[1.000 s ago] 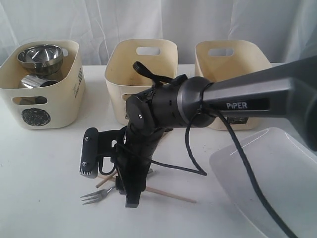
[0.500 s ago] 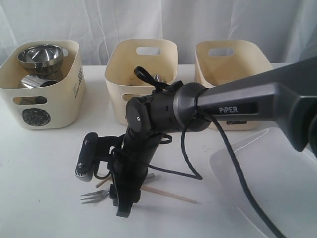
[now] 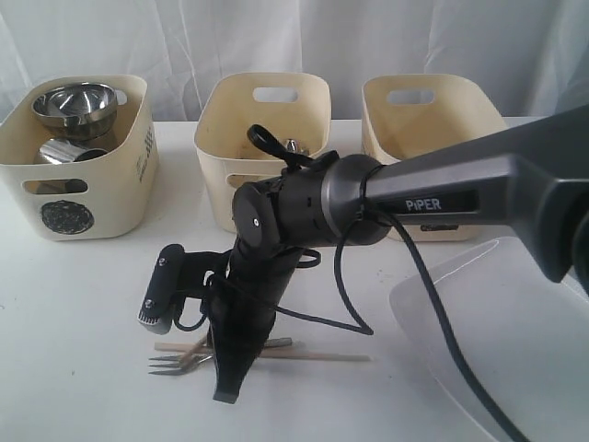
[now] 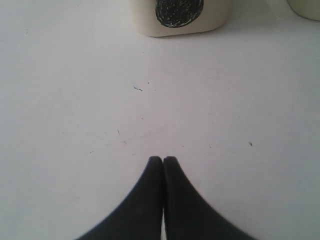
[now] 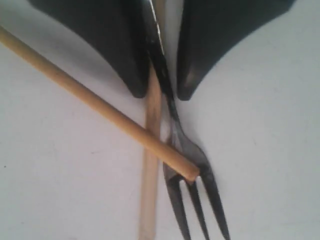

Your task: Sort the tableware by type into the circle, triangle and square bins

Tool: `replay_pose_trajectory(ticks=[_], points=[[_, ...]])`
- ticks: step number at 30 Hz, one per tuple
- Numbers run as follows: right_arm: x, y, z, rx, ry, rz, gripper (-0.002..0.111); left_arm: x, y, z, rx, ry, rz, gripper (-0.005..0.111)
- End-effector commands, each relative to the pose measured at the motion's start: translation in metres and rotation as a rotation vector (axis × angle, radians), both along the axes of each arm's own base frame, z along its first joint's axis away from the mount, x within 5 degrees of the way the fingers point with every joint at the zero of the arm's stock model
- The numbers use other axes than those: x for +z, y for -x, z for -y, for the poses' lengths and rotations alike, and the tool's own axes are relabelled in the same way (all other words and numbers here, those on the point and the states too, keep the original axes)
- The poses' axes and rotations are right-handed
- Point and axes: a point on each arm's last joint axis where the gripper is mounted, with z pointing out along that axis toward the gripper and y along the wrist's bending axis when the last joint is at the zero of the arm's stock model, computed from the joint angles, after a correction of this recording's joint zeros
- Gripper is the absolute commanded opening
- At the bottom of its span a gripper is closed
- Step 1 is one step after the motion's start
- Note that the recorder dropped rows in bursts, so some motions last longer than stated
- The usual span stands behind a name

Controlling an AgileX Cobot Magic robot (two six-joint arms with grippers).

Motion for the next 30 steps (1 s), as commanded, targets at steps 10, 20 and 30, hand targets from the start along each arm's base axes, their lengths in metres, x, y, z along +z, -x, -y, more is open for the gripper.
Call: replay_pose_trajectory(ticks=[10, 20, 30], points=[[0.017, -0.004, 0.009, 0.074, 0.066, 0.112, 0.0, -0.003, 0.001, 0.001, -0.007, 0.003, -0.014, 0.0], [0.045, 0.001, 0.012, 0.084, 0.043, 0.14, 0.0, -0.003, 0.001, 0.001, -0.007, 0.003, -0.014, 0.0], [0.056, 0.01, 0.012, 0.121, 0.013, 0.09, 0.0, -0.003, 0.001, 0.001, -0.007, 0.003, -0.014, 0.0]])
